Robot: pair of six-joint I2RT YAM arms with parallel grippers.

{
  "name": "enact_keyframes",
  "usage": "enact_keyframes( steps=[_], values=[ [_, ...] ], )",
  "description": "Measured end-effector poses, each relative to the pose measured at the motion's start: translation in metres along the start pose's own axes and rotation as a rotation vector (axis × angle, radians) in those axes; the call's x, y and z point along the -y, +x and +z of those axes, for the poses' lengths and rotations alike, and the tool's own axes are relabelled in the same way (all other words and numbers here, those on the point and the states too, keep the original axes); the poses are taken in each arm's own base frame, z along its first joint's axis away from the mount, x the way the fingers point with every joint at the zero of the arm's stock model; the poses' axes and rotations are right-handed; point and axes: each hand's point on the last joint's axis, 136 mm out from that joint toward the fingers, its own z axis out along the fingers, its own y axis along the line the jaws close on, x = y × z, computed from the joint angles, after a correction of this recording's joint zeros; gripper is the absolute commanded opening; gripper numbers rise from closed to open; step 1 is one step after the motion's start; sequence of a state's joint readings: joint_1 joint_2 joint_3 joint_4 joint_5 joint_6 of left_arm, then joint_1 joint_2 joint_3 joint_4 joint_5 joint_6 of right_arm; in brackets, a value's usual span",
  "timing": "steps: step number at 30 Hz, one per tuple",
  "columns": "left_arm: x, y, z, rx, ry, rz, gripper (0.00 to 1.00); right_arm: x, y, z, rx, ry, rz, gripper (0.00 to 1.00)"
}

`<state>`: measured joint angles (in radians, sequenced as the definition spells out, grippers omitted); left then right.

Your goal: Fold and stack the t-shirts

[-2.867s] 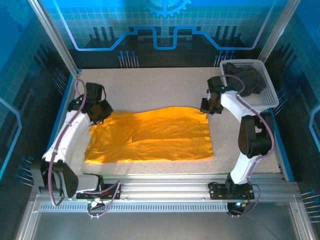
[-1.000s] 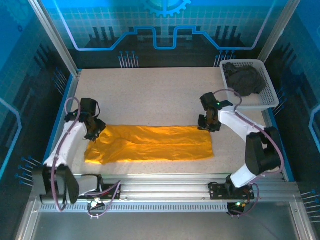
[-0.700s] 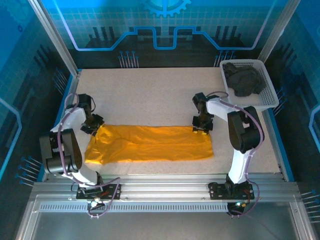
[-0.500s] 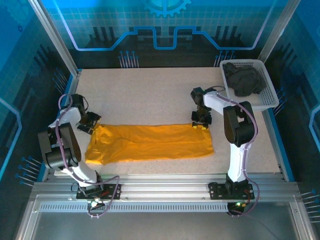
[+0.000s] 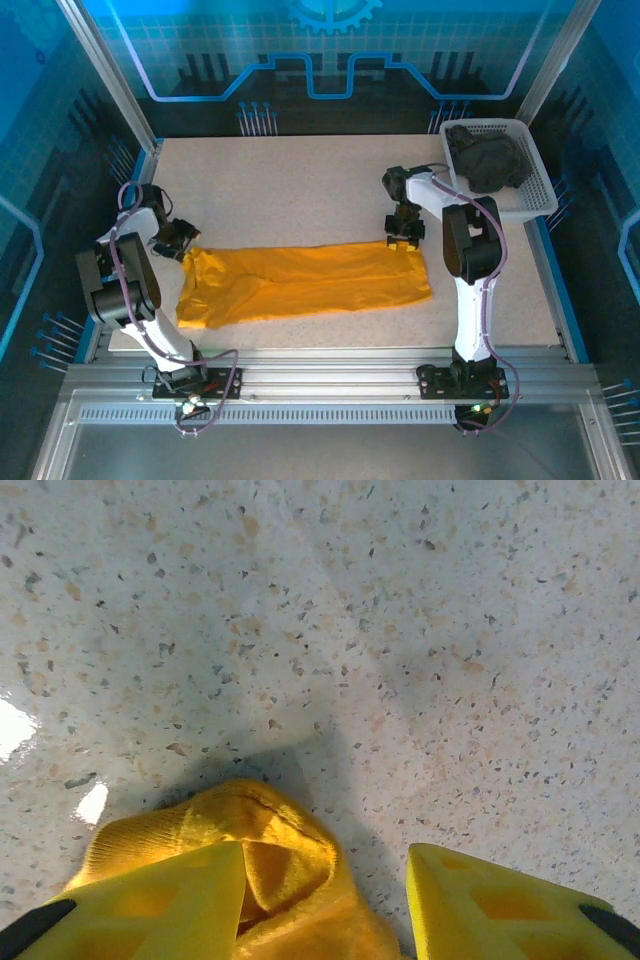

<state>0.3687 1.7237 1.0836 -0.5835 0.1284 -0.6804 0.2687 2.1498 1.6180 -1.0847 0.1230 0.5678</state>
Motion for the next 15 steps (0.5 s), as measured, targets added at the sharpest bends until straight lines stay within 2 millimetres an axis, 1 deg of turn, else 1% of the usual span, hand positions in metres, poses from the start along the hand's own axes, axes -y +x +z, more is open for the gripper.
enact_keyframes(
  steps=[4, 5, 7, 10, 11, 13, 15],
  values=[
    [-0.001, 0.003, 0.002, -0.007, 0.003, 0.002, 0.31, 0.003, -0.002, 0.0, -0.001, -0.001, 0.009, 0.36],
    [-0.002, 0.004, 0.003, -0.013, 0.005, 0.0, 0.3, 0.003, -0.002, 0.0, -0.001, -0.001, 0.01, 0.36],
    [-0.002, 0.007, 0.005, -0.023, 0.014, -0.003, 0.32, 0.003, -0.002, 0.0, -0.001, -0.001, 0.01, 0.36],
    [0.0, 0.009, 0.009, -0.037, 0.029, -0.01, 0.45, 0.004, -0.002, 0.0, -0.001, -0.002, 0.012, 0.36],
    [0.0, 0.01, 0.01, -0.038, 0.032, -0.013, 0.48, 0.004, -0.002, 0.0, -0.001, -0.003, 0.013, 0.36],
    [0.0, 0.011, 0.011, -0.043, 0.038, -0.015, 0.48, 0.005, -0.003, 0.0, -0.001, -0.003, 0.017, 0.36],
    [0.001, 0.012, 0.011, -0.048, 0.043, -0.018, 0.41, 0.006, -0.003, 0.0, -0.001, -0.003, 0.019, 0.36]
  ],
)
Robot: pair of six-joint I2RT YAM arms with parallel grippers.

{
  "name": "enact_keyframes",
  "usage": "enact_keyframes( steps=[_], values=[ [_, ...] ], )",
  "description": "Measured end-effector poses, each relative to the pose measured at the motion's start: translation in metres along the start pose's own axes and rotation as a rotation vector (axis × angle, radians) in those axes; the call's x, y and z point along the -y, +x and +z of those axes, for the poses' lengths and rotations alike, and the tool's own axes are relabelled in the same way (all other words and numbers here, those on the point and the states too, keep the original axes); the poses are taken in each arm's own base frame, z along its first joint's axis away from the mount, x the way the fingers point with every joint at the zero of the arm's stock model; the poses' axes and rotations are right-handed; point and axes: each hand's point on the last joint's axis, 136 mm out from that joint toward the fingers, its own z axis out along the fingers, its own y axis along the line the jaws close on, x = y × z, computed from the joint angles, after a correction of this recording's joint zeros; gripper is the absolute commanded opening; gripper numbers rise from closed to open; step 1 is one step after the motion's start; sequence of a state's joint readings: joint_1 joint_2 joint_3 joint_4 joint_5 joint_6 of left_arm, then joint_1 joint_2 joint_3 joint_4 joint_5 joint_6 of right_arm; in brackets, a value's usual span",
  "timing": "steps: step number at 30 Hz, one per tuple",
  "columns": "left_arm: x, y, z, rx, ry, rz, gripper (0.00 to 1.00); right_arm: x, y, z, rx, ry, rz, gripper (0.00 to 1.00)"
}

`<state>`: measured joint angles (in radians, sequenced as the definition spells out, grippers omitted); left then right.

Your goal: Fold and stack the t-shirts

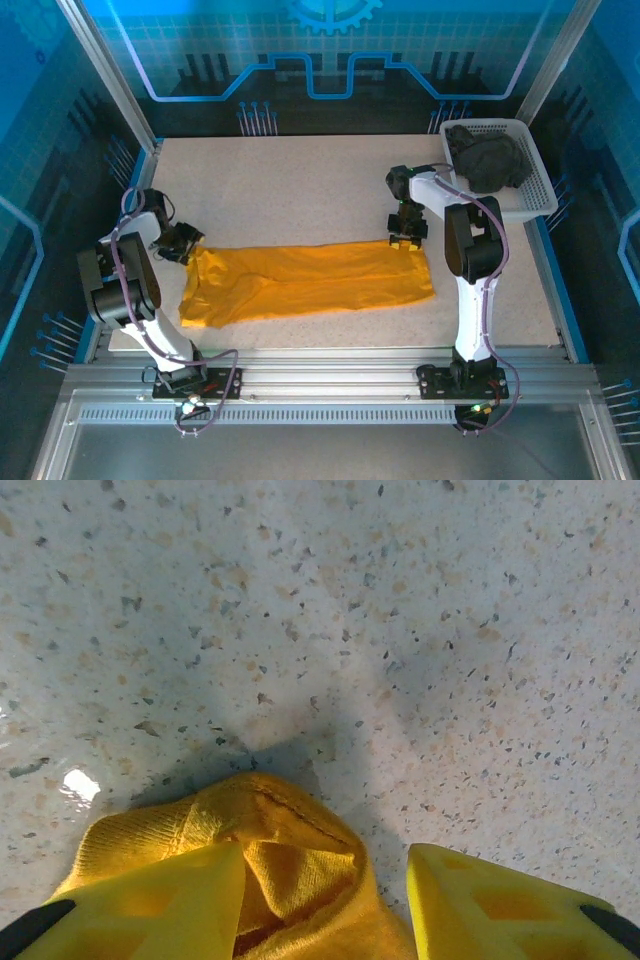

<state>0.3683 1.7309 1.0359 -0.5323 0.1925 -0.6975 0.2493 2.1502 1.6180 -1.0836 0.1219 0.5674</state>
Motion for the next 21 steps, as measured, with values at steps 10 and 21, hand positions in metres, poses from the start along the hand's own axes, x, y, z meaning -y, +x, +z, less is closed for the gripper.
enact_keyframes(
  steps=[10, 21],
  values=[
    [-0.005, 0.006, 0.004, -0.024, -0.005, 0.0, 0.0, 0.002, -0.003, 0.001, -0.003, -0.005, 0.011, 0.36],
    [0.029, -0.03, -0.004, 0.026, 0.059, -0.002, 0.0, -0.001, -0.06, -0.005, 0.004, -0.074, 0.021, 0.35]
  ],
)
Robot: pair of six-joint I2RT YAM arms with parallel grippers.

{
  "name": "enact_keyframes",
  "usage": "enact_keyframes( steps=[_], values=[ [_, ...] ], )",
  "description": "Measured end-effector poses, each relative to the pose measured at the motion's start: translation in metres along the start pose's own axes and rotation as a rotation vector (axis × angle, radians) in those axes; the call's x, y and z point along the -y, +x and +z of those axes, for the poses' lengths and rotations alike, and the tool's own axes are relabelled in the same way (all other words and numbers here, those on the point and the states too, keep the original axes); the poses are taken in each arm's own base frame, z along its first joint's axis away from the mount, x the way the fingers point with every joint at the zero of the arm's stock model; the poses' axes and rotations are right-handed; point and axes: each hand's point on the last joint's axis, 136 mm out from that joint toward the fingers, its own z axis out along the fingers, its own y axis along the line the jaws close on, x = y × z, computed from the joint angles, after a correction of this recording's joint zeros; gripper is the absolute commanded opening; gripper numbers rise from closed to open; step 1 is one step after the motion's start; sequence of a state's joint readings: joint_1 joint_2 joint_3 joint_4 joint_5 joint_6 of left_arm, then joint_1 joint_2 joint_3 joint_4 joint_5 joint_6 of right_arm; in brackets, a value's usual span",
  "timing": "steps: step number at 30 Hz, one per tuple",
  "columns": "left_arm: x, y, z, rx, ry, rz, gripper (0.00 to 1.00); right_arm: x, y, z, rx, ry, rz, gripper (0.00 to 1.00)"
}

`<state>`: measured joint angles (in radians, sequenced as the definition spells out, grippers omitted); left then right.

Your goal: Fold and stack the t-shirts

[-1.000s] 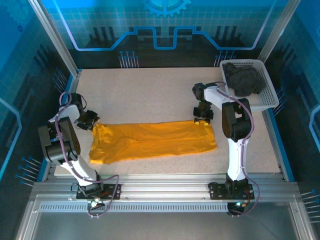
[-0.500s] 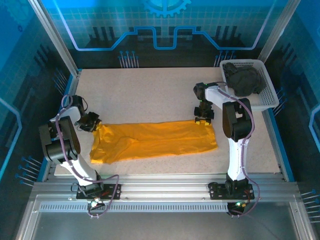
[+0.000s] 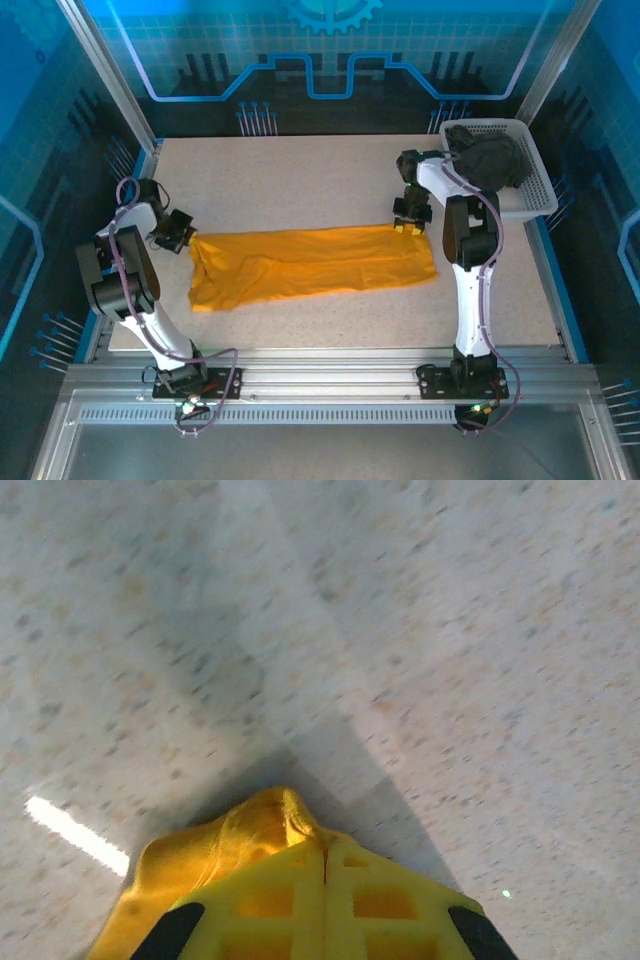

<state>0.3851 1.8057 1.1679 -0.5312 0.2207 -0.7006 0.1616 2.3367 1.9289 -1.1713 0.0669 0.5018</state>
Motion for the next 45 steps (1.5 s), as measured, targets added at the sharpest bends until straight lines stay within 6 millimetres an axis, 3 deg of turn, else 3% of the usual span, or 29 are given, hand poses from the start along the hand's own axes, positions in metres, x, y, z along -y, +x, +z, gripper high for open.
enact_keyframes(
  steps=[4, 8, 10, 12, 13, 17, 19, 21, 24, 28, 32, 36, 45],
  values=[
    [0.006, -0.007, 0.012, -0.015, 0.01, -0.006, 0.0, -0.011, -0.024, -0.003, 0.026, -0.048, -0.016, 0.37],
    [0.004, -0.007, 0.023, -0.043, 0.001, -0.016, 0.19, -0.022, -0.035, -0.007, 0.045, -0.103, -0.05, 0.42],
    [0.003, -0.006, 0.023, -0.044, -0.001, -0.018, 0.35, -0.026, -0.036, -0.008, 0.049, -0.124, -0.071, 0.46],
    [0.004, -0.009, 0.019, -0.026, -0.005, -0.013, 0.43, -0.031, -0.037, -0.011, 0.065, -0.157, -0.095, 0.48],
    [0.005, -0.01, 0.012, -0.005, -0.012, -0.005, 0.49, -0.034, -0.036, -0.015, 0.075, -0.178, -0.109, 0.5],
    [0.013, -0.008, -0.033, 0.128, 0.02, 0.037, 0.55, -0.043, -0.03, -0.045, 0.144, -0.25, -0.155, 0.53],
    [0.015, 0.011, -0.063, 0.178, 0.085, 0.055, 0.54, -0.049, -0.022, -0.078, 0.21, -0.299, -0.182, 0.54],
    [0.024, 0.037, -0.075, 0.182, 0.152, 0.11, 0.53, -0.056, -0.013, -0.105, 0.272, -0.354, -0.205, 0.55],
    [0.041, 0.08, -0.058, 0.087, 0.218, 0.216, 0.5, -0.071, 0.012, -0.142, 0.343, -0.481, -0.24, 0.55],
    [0.038, 0.129, -0.014, -0.097, 0.199, 0.317, 0.51, -0.094, 0.052, -0.151, 0.329, -0.628, -0.279, 0.56],
    [0.03, 0.146, 0.008, -0.166, 0.153, 0.401, 0.52, -0.119, 0.081, -0.14, 0.269, -0.706, -0.312, 0.56],
    [0.025, 0.155, 0.019, -0.195, 0.13, 0.46, 0.54, -0.126, 0.097, -0.128, 0.231, -0.74, -0.301, 0.56],
    [0.025, 0.177, 0.029, -0.237, 0.117, 0.55, 0.5, -0.126, 0.102, -0.131, 0.232, -0.772, -0.274, 0.55]
  ],
)
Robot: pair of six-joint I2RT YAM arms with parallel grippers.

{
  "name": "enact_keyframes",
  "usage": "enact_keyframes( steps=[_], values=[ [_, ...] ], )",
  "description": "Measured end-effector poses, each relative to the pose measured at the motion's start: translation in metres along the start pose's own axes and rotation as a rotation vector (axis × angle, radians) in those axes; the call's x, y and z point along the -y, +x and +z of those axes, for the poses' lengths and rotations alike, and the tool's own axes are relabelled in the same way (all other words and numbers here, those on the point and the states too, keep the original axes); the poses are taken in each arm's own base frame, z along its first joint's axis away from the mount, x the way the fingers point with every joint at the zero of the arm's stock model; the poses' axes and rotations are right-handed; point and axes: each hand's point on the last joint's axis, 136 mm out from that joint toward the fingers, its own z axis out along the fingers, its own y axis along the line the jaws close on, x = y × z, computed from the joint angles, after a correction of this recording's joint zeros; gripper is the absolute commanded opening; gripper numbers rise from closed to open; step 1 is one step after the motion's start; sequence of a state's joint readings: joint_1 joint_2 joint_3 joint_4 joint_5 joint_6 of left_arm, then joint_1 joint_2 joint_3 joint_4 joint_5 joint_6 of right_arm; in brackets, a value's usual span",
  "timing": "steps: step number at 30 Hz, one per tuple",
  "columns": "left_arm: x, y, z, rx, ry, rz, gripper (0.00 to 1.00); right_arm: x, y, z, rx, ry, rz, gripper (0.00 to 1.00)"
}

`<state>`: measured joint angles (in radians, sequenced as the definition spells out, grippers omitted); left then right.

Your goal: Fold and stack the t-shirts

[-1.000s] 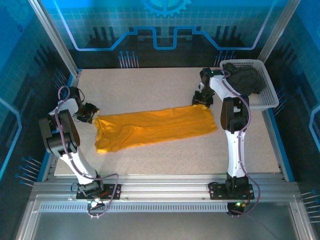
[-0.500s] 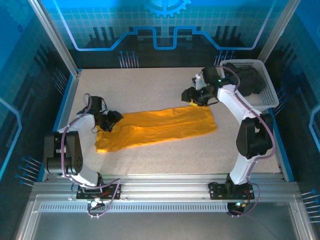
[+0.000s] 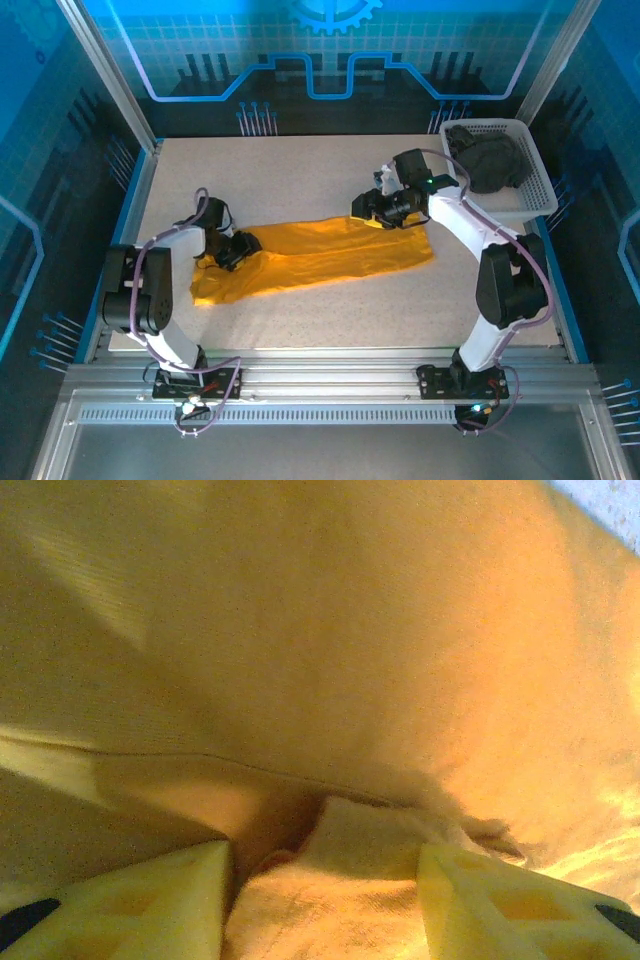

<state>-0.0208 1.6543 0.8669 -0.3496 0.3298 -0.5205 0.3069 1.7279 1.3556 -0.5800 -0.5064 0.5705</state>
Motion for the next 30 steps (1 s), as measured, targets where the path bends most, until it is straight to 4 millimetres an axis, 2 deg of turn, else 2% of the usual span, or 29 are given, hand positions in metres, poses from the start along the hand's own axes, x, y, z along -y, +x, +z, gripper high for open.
enact_keyframes(
  steps=[5, 9, 16, 19, 21, 23, 25, 26, 28, 30],
  values=[
    [0.022, 0.016, -0.005, -0.001, 0.032, 0.074, 0.48, -0.001, -0.001, 0.0, 0.004, -0.002, 0.0, 0.54],
    [0.043, 0.048, -0.006, -0.036, 0.063, 0.154, 0.47, -0.001, -0.001, 0.0, 0.004, -0.002, 0.003, 0.54],
    [0.044, 0.111, 0.01, -0.182, 0.044, 0.184, 0.45, 0.0, -0.001, 0.0, 0.004, -0.002, 0.003, 0.54],
    [0.053, 0.125, 0.004, -0.213, 0.043, 0.219, 0.45, 0.0, -0.001, 0.0, 0.005, -0.001, 0.004, 0.53],
    [0.062, 0.121, -0.008, -0.191, 0.043, 0.232, 0.45, 0.001, -0.002, -0.001, 0.008, 0.0, 0.007, 0.52],
    [0.069, 0.108, -0.023, -0.139, 0.037, 0.233, 0.45, 0.002, -0.003, -0.002, 0.009, 0.0, 0.008, 0.51],
    [0.068, 0.089, -0.04, -0.07, 0.014, 0.187, 0.45, 0.002, -0.003, -0.002, 0.009, 0.0, 0.008, 0.51],
    [0.064, 0.078, -0.048, -0.034, 0.007, 0.148, 0.44, 0.002, -0.003, -0.002, 0.009, 0.0, 0.008, 0.51],
    [0.042, 0.055, -0.062, 0.033, -0.022, 0.035, 0.44, 0.001, -0.002, -0.001, 0.007, 0.0, 0.002, 0.51],
    [0.009, 0.037, -0.071, 0.088, -0.057, -0.104, 0.44, -0.001, 0.0, 0.001, 0.002, -0.002, -0.011, 0.51]
  ],
)
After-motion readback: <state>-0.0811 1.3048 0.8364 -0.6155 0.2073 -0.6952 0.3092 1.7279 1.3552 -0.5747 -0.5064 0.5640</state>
